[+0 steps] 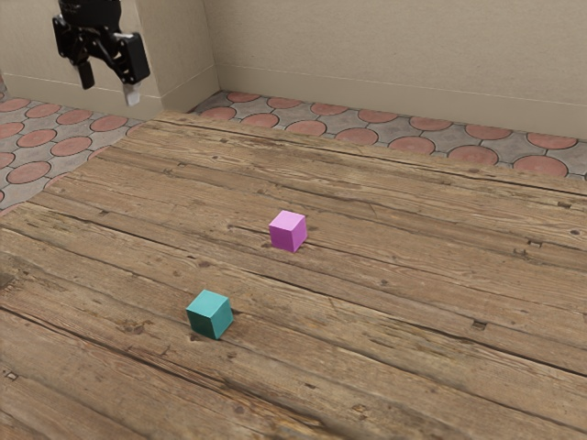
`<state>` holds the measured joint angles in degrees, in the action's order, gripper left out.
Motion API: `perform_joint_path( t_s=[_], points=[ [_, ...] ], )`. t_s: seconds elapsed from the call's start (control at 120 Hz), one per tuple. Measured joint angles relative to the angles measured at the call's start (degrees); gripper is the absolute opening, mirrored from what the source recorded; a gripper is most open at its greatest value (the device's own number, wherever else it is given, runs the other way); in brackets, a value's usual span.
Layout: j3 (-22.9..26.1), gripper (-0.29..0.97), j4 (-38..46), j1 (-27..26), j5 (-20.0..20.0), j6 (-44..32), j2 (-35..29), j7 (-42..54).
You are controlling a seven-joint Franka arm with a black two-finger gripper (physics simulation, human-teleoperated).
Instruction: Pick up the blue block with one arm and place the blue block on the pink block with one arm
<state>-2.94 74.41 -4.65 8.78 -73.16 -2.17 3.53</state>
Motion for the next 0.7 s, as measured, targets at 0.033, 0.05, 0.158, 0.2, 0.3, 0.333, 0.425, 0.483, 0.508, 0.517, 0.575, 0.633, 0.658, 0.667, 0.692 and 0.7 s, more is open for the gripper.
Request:
perform_joint_path(
  t_s=[0.033,0.05,0.158,0.2,0.3,0.333,0.425,0.483,0.508,0.517,0.575,0.633,0.658,0.667,0.692,0.7],
  points=[
    [0.0,0.68,0.0,0.0,0.0,0.1,0.0,0.1],
    [0.0,0.68,0.1,-0.1,0.0,0.2,0.0,0.1],
    [0.1,0.68,2.4,-0.3,0.3,0.1,0.0,0.4],
    [0.1,0.68,4.6,-0.4,0.3,-1.0,0.0,0.5],
    [0.3,0.68,12.0,-0.6,0.1,-6.6,0.2,0.6],
    [0.3,0.68,13.9,-0.8,0.0,-8.3,0.3,0.6],
    [0.3,0.68,19.6,-1.2,0.0,-13.1,0.5,0.7],
    [0.2,0.68,23.3,-1.4,0.1,-16.6,0.5,0.8],
    [0.2,0.68,24.9,-1.6,0.2,-18.3,0.5,0.8],
    [0.2,0.68,25.4,-1.6,0.2,-18.8,0.5,0.8],
    [0.0,0.68,29.5,-1.8,0.3,-23.2,0.6,0.7],
    [0.0,0.68,32.4,-1.8,0.4,-27.3,1.2,0.6],
    [-0.1,0.68,33.5,-1.8,0.4,-29.0,1.4,0.5],
    [-0.1,0.68,33.8,-1.8,0.5,-29.5,1.4,0.5],
    [-0.1,0.68,35.1,-1.7,0.5,-31.2,1.6,0.4],
    [-0.1,0.68,35.5,-1.7,0.5,-31.8,1.7,0.3]
  ],
)
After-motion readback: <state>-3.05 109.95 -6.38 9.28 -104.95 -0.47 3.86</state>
